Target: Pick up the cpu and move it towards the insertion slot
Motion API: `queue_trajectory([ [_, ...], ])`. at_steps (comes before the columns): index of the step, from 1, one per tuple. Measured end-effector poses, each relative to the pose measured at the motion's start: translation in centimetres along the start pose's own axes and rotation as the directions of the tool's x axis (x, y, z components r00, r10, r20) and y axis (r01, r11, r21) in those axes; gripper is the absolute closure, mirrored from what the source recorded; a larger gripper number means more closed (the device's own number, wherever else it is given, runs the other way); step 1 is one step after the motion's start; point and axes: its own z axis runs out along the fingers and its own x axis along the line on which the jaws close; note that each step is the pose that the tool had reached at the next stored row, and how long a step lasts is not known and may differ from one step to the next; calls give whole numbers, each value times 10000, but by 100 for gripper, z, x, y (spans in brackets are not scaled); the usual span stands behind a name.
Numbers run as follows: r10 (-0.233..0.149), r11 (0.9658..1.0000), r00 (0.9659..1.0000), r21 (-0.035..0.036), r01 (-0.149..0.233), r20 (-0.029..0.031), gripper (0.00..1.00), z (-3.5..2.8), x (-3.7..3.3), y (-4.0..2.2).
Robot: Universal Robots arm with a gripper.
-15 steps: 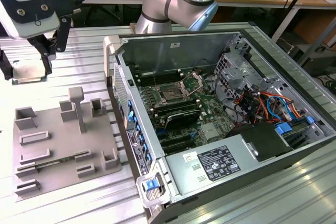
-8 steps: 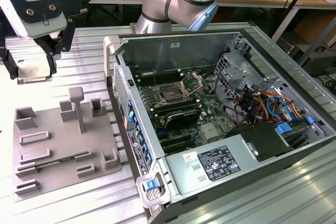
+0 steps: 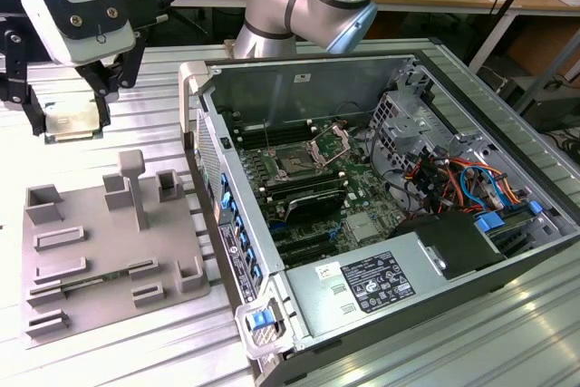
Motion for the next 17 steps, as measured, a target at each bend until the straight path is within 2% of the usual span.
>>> queue_trajectory([
  [6, 0, 10000, 10000, 0, 0, 0, 45, 0, -61, -2],
  [13, -1, 10000, 10000, 0, 1, -1, 45, -1, -195, -5],
  [17, 0, 10000, 10000, 0, 0, -1, 45, -1, -248, -6],
])
